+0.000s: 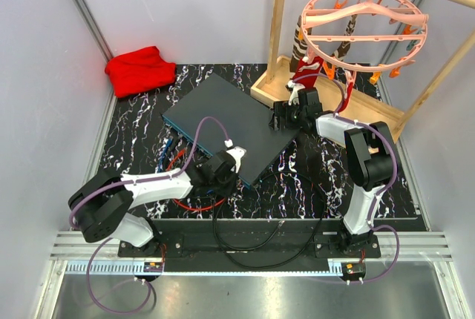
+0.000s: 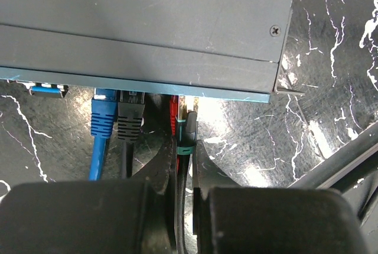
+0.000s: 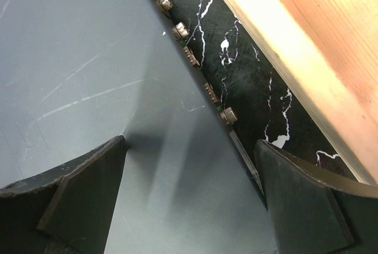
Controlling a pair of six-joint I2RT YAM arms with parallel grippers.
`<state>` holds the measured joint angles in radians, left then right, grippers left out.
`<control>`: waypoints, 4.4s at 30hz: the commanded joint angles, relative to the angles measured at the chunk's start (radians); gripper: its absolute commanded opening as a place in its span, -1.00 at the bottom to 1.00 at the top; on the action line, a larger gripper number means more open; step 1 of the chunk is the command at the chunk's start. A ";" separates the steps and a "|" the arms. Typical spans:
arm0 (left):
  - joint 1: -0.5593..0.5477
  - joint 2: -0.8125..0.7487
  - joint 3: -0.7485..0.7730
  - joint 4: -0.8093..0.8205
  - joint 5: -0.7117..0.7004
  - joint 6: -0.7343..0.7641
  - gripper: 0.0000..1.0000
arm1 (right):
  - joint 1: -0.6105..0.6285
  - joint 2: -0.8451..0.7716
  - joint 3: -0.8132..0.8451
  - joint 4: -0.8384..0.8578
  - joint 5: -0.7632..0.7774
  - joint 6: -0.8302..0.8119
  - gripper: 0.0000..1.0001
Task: Insert the plug into the switch port
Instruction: Pick up the connector from the center of the board, then insert the connector into the switch port.
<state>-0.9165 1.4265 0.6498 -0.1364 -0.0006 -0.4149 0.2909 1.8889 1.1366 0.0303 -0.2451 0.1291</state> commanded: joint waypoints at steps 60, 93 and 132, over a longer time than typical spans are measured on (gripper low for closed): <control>-0.056 -0.084 0.151 -0.241 -0.125 0.153 -0.27 | 0.017 0.050 0.041 -0.059 -0.163 -0.023 0.94; -0.058 0.077 0.217 -0.293 -0.101 0.143 -0.53 | 0.016 0.055 0.040 -0.061 -0.157 -0.022 0.95; -0.033 0.192 0.465 -0.235 -0.025 0.186 -1.00 | 0.021 0.059 0.031 -0.082 -0.238 0.001 0.92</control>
<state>-0.9634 1.6299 1.0046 -0.6239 -0.0433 -0.2356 0.2756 1.9274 1.1744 0.0128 -0.3470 0.0830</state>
